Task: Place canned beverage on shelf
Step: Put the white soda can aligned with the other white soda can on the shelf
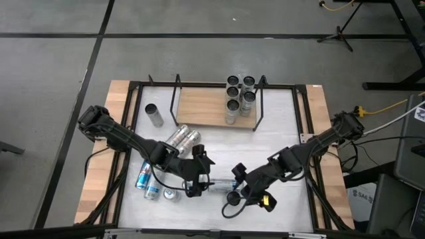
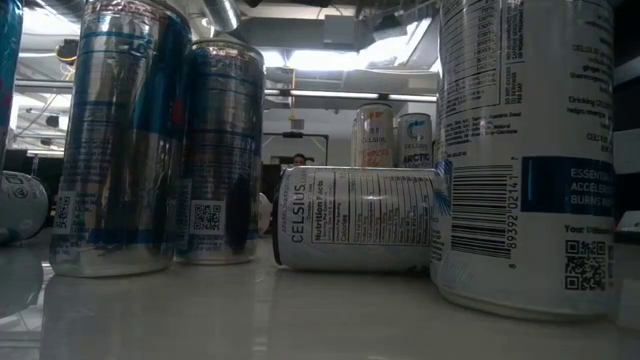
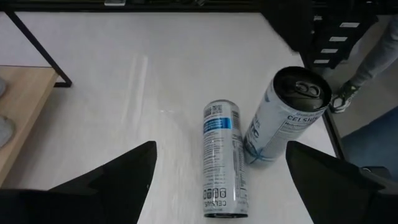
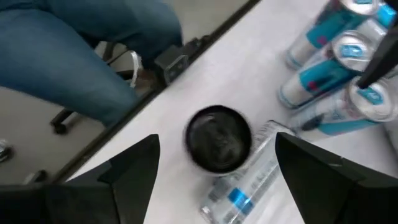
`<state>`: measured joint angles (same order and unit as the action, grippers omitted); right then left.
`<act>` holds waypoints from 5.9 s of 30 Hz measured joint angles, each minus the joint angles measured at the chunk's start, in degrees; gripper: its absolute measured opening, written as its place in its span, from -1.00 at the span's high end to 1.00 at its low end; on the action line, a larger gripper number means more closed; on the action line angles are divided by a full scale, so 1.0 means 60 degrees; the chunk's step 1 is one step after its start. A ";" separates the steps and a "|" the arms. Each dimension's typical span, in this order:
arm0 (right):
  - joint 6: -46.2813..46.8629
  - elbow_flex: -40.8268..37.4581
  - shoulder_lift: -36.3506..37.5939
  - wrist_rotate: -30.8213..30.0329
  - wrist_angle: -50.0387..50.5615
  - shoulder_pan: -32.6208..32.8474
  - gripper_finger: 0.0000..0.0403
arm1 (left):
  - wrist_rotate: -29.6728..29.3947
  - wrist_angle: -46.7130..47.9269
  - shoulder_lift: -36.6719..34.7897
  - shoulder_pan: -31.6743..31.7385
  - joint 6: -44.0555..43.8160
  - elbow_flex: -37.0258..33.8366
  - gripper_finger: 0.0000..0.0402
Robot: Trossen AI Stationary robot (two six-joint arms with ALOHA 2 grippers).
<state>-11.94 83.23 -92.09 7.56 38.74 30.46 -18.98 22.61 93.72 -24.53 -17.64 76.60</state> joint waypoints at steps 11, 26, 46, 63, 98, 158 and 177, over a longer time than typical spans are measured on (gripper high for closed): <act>-0.0049 -0.0844 0.0000 -0.0226 -0.0966 -0.0007 -0.54 | -0.0007 -0.0069 0.0017 0.0000 -0.0036 0.0000 -0.73; -0.0051 -0.1692 -0.0004 -0.0409 -0.2017 -0.0011 -0.54 | -0.0007 -0.0069 0.0017 0.0004 -0.0038 0.0000 -0.73; -0.0051 -0.2873 -0.0004 -0.0150 -0.4256 -0.0015 -0.54 | -0.0007 -0.0076 0.0017 0.0001 -0.0063 0.0007 -0.73; -0.0051 -0.3723 -0.0004 -0.0144 -0.5450 -0.0015 -0.54 | -0.0007 -0.0084 0.0017 0.0004 -0.0068 0.0011 -0.73; 0.0346 -0.3368 -0.0627 0.0356 -0.5511 -0.0022 -0.28 | -0.0004 -0.0291 0.0017 0.0000 -0.0064 0.0011 -0.73; 0.0669 -0.3701 0.1883 -0.0359 -0.2733 -0.5258 -0.23 | -0.1582 0.1320 -0.1861 0.2686 0.1207 0.0012 -0.73; 0.3417 -0.5362 0.1872 -0.2101 -0.4304 -0.5388 -0.30 | -0.1225 0.1169 0.0119 0.3300 0.1000 0.0007 -0.73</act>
<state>8.56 51.05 -80.86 -5.05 12.91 -1.87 -26.33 29.63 94.43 -4.73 -11.64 76.64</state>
